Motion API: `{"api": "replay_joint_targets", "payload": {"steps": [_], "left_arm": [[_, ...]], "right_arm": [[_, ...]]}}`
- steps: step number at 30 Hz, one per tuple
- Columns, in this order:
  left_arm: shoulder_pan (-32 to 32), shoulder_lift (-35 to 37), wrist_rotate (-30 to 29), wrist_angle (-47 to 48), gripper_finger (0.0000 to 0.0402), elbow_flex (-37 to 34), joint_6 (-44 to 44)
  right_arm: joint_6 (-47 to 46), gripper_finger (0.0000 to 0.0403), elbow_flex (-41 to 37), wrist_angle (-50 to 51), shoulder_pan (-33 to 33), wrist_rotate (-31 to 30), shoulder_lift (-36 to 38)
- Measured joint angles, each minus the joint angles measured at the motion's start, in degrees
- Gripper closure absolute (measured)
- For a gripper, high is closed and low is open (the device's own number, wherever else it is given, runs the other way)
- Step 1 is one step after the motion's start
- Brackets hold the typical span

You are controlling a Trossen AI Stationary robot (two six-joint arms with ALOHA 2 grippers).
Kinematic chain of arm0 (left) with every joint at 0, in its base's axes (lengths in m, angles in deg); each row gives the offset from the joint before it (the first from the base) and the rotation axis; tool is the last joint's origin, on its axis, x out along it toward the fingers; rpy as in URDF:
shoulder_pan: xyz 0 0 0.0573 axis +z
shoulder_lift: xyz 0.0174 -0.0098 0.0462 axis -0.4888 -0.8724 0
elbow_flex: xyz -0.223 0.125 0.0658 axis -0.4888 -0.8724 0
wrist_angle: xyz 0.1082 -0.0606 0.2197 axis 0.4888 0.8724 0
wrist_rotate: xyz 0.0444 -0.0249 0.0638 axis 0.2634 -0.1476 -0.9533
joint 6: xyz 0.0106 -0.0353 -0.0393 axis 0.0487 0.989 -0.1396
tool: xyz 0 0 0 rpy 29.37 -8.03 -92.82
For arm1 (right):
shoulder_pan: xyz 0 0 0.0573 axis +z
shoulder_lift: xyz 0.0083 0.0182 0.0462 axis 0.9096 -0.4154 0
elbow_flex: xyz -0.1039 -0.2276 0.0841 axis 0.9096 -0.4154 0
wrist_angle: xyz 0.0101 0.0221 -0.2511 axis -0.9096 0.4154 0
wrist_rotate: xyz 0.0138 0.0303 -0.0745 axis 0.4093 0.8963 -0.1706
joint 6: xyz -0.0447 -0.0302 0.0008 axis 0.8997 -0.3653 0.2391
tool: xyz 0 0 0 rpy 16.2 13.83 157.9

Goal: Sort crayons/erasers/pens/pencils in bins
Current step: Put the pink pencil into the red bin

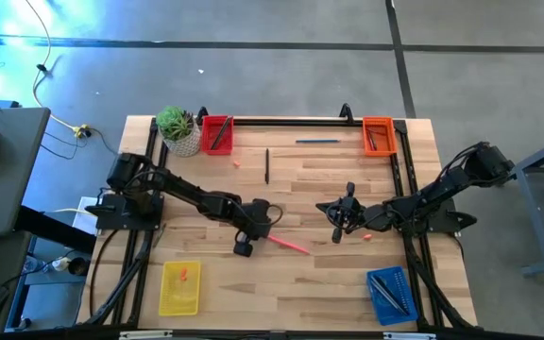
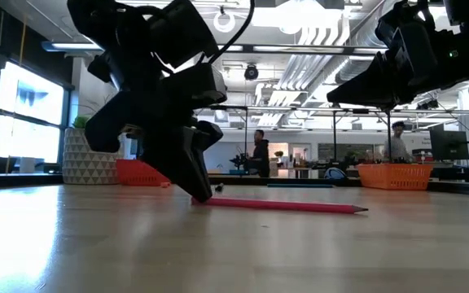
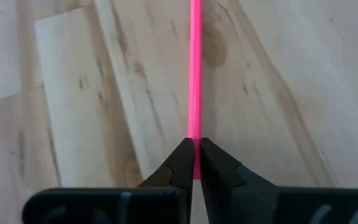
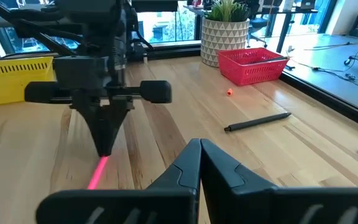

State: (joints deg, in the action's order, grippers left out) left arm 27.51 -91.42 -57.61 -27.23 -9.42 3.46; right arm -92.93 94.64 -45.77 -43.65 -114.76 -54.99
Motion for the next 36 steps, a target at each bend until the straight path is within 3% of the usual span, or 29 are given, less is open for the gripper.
{"api": "replay_joint_targets", "payload": {"steps": [11, 16, 27, 36], "left_arm": [[-1.4, 0.0, -1.9, -0.2, 0.0293, 0.0, -0.5], [-1.4, 0.0, -1.9, -1.3, 0.0270, -0.1, -1.0], [-0.6, 0.5, -3.7, -1.7, 0.0279, 0.0, -4.3], [0.7, -0.5, 1.6, 0.9, 0.0312, 0.3, -4.5]], "right_arm": [[0.0, 0.0403, 0.0, -0.2, 0.0, 0.0, 0.0], [0.0, 0.0403, 0.0, -0.2, 0.0, 0.0, 0.0], [0.0, 0.0403, 0.0, -0.2, 0.0, 0.0, 0.0], [0.0, 0.0403, 0.0, -0.2, 0.0, 0.0, 0.0]]}}
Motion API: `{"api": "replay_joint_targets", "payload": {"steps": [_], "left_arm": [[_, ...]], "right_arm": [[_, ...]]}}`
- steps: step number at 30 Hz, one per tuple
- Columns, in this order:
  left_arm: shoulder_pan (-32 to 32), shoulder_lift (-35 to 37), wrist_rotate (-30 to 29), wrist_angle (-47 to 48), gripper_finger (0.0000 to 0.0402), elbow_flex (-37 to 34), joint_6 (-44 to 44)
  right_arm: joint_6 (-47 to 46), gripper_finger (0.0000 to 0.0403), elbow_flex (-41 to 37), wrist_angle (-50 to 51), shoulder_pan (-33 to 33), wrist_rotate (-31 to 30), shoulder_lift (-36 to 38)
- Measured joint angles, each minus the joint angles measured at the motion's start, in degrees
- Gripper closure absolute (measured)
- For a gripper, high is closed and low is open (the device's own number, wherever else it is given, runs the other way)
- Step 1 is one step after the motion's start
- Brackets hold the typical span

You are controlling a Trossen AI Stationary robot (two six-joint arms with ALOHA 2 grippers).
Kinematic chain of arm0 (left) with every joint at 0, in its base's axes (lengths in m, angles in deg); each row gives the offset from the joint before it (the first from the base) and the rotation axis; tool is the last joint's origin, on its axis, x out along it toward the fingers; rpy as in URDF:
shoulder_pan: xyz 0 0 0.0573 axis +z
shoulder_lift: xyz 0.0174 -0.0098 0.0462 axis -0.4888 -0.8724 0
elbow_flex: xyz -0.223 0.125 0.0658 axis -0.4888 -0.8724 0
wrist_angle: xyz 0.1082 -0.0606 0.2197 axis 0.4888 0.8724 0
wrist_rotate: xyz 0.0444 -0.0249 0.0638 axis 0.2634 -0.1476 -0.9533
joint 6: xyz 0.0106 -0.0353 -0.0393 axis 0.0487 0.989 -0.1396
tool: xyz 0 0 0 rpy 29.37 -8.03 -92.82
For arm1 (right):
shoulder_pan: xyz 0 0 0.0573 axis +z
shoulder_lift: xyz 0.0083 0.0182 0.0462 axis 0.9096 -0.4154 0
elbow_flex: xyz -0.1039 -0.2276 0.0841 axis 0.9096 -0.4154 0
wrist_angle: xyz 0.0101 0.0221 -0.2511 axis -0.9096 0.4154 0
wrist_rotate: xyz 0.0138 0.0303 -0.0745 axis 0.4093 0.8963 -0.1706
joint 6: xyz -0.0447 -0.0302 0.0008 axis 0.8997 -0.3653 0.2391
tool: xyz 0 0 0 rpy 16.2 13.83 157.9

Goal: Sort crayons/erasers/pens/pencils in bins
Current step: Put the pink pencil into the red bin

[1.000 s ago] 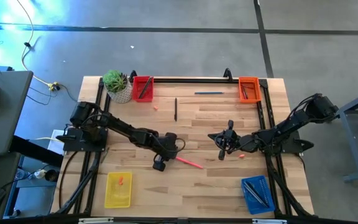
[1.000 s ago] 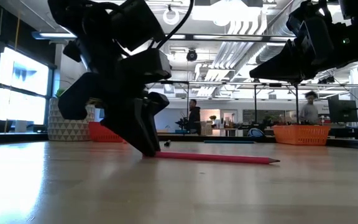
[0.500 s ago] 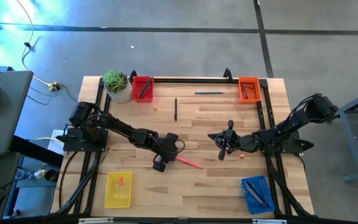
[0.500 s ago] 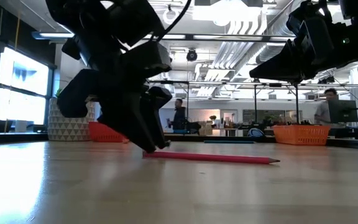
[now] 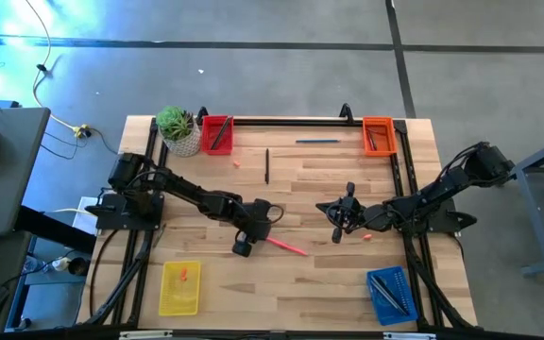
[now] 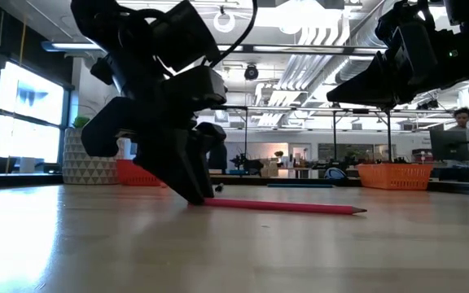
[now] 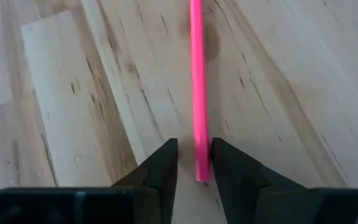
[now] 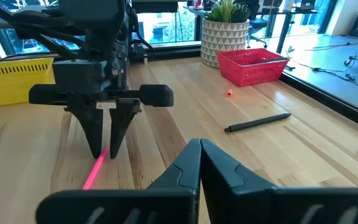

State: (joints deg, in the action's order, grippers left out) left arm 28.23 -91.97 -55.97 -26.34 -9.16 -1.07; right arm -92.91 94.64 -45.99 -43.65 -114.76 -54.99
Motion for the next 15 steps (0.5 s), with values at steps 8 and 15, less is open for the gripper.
{"api": "replay_joint_targets", "payload": {"steps": [8, 15], "left_arm": [[-0.3, 0.0, -0.2, 0.9, 0.0386, 0.0, -1.3], [-0.3, 0.0, -0.8, 0.8, 0.0395, -0.1, -0.4]], "right_arm": [[0.0, 0.0403, 0.0, 0.0, 0.0, 0.0, 0.0], [0.0, 0.0403, 0.0, 0.0, 0.0, 0.0, 0.0]]}}
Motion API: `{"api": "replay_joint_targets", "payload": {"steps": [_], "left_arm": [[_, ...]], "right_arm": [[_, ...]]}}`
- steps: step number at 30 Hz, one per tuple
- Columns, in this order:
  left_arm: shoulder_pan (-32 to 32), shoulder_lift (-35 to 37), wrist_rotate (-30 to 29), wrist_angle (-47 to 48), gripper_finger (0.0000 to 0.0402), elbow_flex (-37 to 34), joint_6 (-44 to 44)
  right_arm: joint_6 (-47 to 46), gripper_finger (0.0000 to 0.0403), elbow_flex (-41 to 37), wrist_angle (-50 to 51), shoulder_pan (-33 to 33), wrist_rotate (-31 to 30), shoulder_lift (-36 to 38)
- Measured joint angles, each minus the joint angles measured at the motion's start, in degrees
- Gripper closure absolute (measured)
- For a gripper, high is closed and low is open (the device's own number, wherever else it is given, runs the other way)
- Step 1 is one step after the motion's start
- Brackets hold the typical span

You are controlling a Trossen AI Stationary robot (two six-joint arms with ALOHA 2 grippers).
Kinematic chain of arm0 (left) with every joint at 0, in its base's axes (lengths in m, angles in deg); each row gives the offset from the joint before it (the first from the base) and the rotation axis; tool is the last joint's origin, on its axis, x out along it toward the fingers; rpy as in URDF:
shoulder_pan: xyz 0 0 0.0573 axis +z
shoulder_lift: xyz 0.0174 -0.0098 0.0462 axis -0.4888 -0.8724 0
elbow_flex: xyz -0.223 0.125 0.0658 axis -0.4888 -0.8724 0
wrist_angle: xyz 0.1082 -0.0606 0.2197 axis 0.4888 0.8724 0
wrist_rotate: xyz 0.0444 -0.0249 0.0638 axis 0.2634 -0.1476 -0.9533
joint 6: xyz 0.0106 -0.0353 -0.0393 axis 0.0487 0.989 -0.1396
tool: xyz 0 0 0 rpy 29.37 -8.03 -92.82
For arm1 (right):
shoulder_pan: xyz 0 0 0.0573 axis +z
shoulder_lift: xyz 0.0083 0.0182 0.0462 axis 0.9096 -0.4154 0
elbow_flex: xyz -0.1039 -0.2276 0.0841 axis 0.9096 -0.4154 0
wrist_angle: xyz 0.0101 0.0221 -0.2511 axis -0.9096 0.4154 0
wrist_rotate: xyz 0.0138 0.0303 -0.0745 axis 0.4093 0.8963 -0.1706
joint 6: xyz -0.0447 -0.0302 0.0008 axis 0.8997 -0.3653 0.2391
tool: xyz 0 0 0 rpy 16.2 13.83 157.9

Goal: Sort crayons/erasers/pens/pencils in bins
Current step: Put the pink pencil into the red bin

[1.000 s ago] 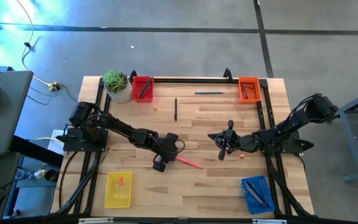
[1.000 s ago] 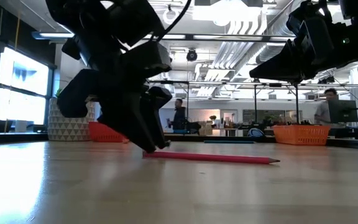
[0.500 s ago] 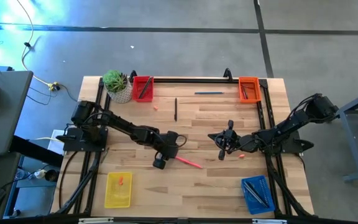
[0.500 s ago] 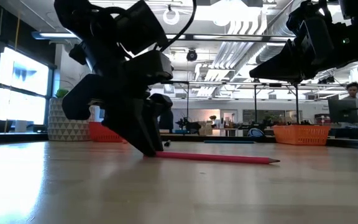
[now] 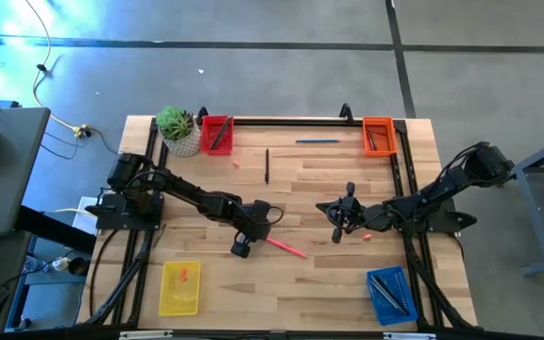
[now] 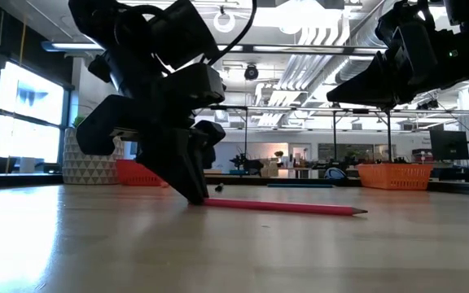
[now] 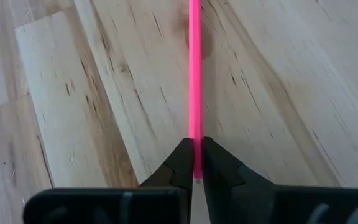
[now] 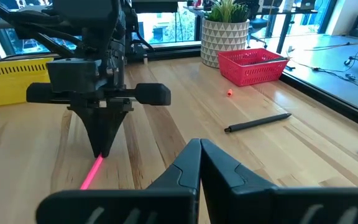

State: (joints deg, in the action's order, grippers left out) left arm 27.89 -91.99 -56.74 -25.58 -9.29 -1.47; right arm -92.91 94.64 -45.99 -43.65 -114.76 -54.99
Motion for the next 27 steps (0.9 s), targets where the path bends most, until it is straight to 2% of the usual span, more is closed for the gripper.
{"api": "replay_joint_targets", "payload": {"steps": [22, 27], "left_arm": [[-0.5, 0.8, 0.2, -0.4, 0.0401, -0.2, 3.0], [-1.2, 1.3, -0.6, -1.2, 0.0401, -0.2, 6.2]], "right_arm": [[1.4, 0.0403, 0.0, 0.0, 0.0, 0.0, 0.0], [0.0, 0.0403, 0.0, -0.3, 0.0, 0.0, 0.0]]}}
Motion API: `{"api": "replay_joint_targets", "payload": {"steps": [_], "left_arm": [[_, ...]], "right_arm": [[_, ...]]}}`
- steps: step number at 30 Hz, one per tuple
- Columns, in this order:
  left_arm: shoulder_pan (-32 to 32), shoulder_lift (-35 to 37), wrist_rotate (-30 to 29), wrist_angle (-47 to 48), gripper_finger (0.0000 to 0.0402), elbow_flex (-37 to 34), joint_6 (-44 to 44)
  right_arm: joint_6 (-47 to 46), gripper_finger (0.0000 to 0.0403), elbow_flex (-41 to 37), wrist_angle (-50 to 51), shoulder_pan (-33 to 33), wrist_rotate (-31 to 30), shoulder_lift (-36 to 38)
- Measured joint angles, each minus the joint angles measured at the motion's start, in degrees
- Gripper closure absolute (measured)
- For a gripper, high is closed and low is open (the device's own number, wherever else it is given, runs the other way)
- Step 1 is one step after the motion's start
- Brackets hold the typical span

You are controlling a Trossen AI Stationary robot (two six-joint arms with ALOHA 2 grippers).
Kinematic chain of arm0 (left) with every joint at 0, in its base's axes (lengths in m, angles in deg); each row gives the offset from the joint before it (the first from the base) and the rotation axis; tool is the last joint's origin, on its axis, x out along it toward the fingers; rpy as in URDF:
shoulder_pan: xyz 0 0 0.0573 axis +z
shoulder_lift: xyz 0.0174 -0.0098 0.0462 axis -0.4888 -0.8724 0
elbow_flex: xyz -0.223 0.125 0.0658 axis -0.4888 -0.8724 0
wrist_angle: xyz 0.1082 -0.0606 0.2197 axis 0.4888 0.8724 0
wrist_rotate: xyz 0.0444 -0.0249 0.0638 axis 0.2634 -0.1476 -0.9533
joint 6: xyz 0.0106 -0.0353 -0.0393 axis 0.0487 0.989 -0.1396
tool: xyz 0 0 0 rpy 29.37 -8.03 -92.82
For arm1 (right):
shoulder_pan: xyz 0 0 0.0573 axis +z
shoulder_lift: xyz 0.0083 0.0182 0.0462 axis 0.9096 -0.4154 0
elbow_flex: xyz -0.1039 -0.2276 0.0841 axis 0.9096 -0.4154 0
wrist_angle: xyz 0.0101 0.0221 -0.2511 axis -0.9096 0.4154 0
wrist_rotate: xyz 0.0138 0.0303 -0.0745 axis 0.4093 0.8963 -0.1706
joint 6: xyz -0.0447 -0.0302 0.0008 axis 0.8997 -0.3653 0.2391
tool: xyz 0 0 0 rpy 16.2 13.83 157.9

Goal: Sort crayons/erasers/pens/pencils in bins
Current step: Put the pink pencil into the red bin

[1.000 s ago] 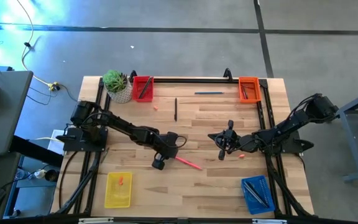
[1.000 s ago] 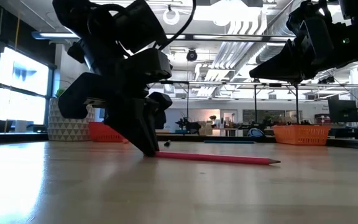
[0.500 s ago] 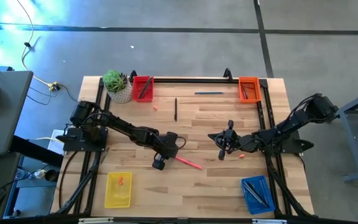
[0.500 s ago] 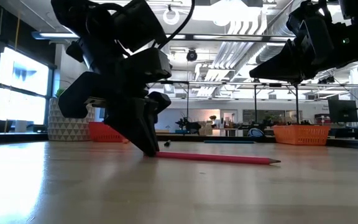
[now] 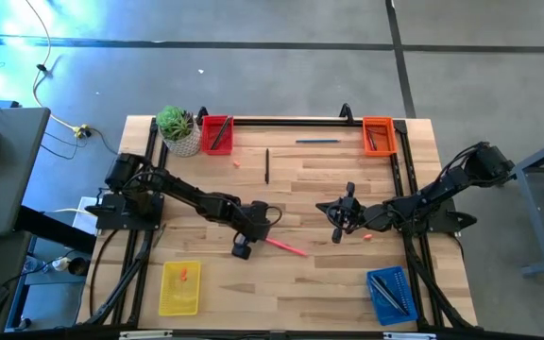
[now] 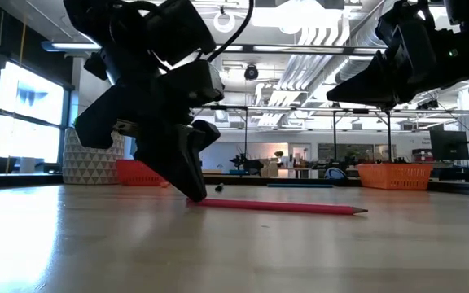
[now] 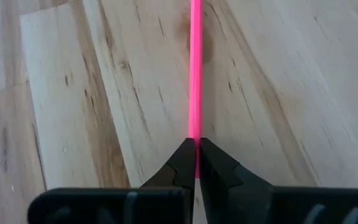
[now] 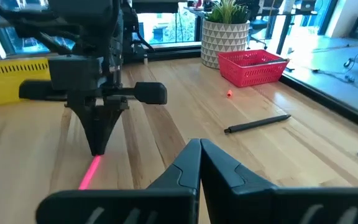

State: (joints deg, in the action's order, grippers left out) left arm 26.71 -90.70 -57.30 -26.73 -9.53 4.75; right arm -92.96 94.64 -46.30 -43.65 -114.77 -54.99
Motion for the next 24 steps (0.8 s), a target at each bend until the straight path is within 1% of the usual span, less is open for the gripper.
{"api": "replay_joint_targets", "payload": {"steps": [2, 6, 10, 13, 16, 20, 24], "left_arm": [[-1.0, 0.5, -2.1, 0.2, 0.0400, -0.1, 1.3], [-3.5, 0.6, -7.7, -0.8, 0.0400, -0.1, 2.3], [-5.0, 0.7, -8.5, -2.1, 0.0400, 0.0, 3.3], [-5.7, 0.7, -9.1, -2.3, 0.0400, 0.0, 3.8], [-6.5, 0.7, -9.7, -1.9, 0.0400, 0.0, 4.3], [-8.0, 0.8, -10.9, -0.6, 0.0401, 0.0, 4.1], [-10.3, 1.6, -10.2, -3.5, 0.0401, -2.9, 4.9]], "right_arm": [[-2.3, 0.0403, 0.2, 0.0, 0.0, 0.0, 0.0], [-2.5, 0.0403, 3.2, 5.4, 0.0, -0.2, 0.0], [-2.5, 0.0403, 8.7, 12.0, 0.0, -0.1, -2.2], [-2.7, 0.0403, 13.4, 15.9, 0.0, 0.6, -5.7], [-5.1, 0.0400, 18.1, 19.7, 0.1, 2.6, -10.0], [-9.4, 0.0376, 25.6, 28.2, 1.6, 3.8, -15.9], [-15.9, 0.0330, 33.2, 40.0, 4.1, 3.2, -20.6]]}}
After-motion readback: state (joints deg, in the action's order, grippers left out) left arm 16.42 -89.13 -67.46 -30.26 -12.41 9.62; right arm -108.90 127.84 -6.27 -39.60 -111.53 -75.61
